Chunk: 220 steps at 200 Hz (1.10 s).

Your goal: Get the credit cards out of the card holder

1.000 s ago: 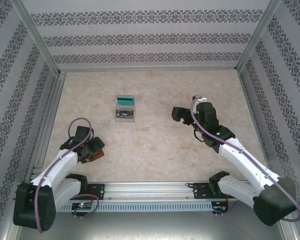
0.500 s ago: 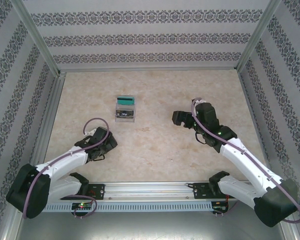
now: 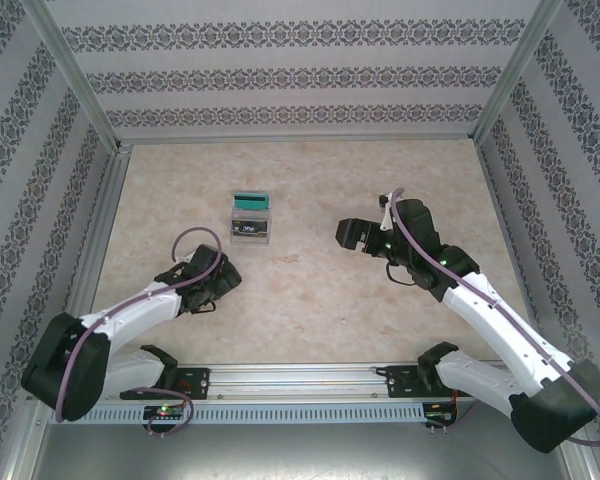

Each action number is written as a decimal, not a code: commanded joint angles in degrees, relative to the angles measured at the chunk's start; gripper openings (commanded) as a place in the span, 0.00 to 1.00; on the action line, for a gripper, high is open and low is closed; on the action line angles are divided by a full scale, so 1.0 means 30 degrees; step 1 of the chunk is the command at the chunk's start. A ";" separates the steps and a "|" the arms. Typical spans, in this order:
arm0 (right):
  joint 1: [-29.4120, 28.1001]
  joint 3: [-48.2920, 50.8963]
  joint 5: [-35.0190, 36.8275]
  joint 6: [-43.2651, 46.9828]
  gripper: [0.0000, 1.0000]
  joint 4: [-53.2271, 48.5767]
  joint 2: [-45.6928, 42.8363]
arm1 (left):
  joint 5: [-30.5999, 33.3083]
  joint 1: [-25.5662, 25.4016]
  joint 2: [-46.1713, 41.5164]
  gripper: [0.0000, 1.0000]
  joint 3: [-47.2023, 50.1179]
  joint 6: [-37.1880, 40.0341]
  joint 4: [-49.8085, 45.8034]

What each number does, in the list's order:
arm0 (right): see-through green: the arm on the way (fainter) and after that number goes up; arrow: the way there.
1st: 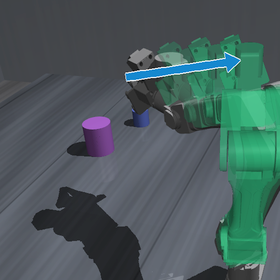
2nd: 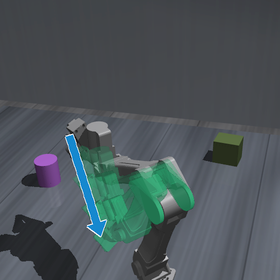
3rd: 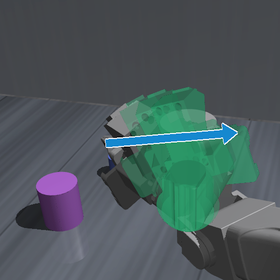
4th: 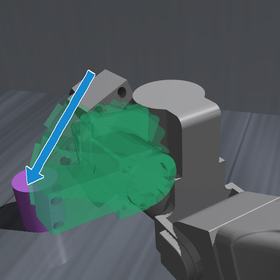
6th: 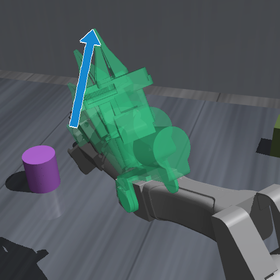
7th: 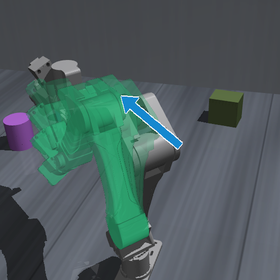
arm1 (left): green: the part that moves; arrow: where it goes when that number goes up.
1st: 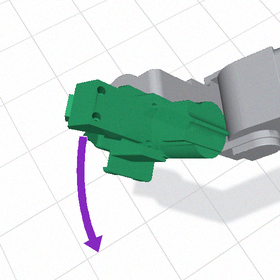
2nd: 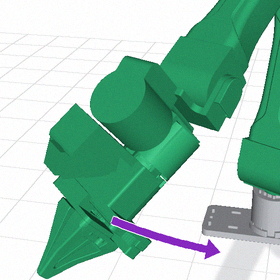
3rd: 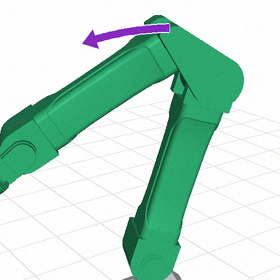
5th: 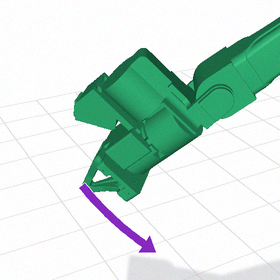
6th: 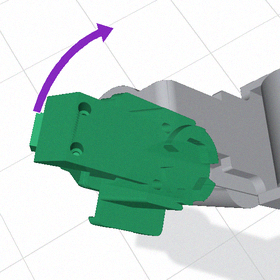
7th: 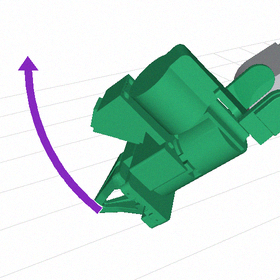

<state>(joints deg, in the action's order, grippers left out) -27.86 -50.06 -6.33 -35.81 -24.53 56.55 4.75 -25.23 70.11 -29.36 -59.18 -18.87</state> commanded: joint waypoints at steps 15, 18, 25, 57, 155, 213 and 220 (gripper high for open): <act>-0.0658 -0.0568 0.1528 0.0600 0.98 -0.1711 -0.1287 | 0.1014 0.1664 0.1665 0.98 -0.1417 -0.0249 -0.0881; -0.0695 -0.0568 0.1604 0.0585 0.98 -0.1752 -0.1367 | 0.1040 0.1760 0.1656 0.98 -0.1427 -0.0254 -0.0966; -0.0749 -0.0539 0.1709 0.0609 0.98 -0.1832 -0.1556 | 0.1095 0.1914 0.1558 0.98 -0.1479 -0.0151 -0.1100; -0.0847 -0.0454 0.2137 0.0774 0.98 -0.2284 -0.2134 | 0.1253 0.2367 0.1695 0.99 -0.1936 0.0435 -0.1210; -0.0846 0.0131 0.2511 0.0514 0.98 -0.2519 -0.2621 | -0.2275 0.0019 0.5078 0.95 -0.3922 0.1862 0.3315; -0.0851 0.0522 0.2743 0.0453 0.98 -0.2872 -0.3062 | -0.2287 -0.3234 0.7887 0.95 -0.6492 0.1242 0.3920; -0.0848 0.0542 0.2815 0.0452 0.98 -0.2957 -0.3132 | -0.2288 -0.3631 0.8330 0.95 -0.6939 0.1168 0.3899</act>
<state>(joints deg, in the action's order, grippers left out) -29.80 -49.21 0.36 -34.35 -32.03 48.40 4.93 -31.48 91.00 -46.26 -54.04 -14.92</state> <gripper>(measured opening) 0.983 0.947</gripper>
